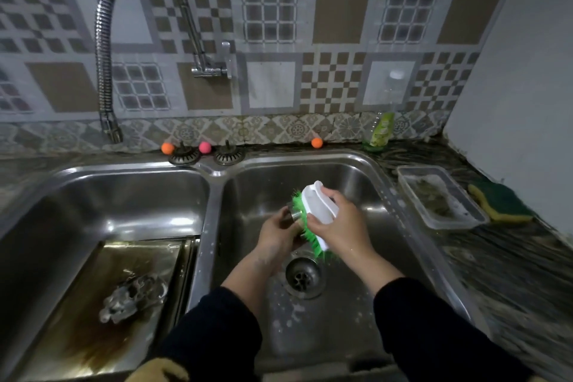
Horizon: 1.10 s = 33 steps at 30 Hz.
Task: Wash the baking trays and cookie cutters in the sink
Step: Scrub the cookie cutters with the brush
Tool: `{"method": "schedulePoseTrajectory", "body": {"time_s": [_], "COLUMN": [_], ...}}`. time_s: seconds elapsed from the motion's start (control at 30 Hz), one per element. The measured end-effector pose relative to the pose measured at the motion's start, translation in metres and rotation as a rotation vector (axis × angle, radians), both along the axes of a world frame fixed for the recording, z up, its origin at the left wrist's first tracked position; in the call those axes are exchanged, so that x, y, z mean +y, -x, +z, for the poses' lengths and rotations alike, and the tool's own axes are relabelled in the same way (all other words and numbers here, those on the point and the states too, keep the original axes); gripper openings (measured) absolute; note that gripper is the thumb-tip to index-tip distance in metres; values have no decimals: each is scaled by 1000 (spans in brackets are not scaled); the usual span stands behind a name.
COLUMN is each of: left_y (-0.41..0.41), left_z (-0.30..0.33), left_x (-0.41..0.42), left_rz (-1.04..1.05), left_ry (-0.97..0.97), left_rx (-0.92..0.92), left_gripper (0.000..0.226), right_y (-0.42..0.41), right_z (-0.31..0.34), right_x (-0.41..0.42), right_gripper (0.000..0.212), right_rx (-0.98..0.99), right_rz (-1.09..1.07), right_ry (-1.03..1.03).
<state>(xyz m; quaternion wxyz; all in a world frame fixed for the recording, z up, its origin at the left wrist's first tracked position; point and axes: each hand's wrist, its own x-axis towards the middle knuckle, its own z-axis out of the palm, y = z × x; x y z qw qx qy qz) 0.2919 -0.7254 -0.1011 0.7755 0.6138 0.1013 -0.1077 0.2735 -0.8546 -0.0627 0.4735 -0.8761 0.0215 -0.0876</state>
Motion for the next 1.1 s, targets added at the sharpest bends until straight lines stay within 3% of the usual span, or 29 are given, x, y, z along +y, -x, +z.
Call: {"method": "schedulePoseTrajectory", "body": {"time_s": [0.1, 0.23, 0.4, 0.57, 0.73, 0.87, 1.0, 1.1], "left_y": [-9, -3, -17, 5, -1, 10, -7, -6], "left_z": [1, 1, -9, 4, -3, -4, -3, 2], "left_x": [17, 17, 29, 12, 18, 15, 34, 38], "left_rz": [98, -17, 94, -31, 14, -51, 34, 7], "left_ry": [13, -61, -306, -541, -599, -496, -421, -100], "left_rx": [32, 11, -86, -181, -158, -191, -137, -22], "left_gripper": [38, 49, 57, 54, 49, 50, 59, 61], "right_y": [13, 5, 13, -2, 4, -10, -1, -2], "right_z": [-7, -3, -1, 6, 4, 11, 7, 9], "right_x": [7, 9, 14, 12, 18, 10, 16, 11], "right_gripper": [59, 59, 60, 60, 63, 60, 60, 58], "right_rx": [-10, -40, -19, -56, 6, 42, 68, 81], "right_rz": [78, 16, 101, -43, 41, -39, 82, -6], "right_ry": [33, 14, 104, 116, 190, 139, 143, 1]}}
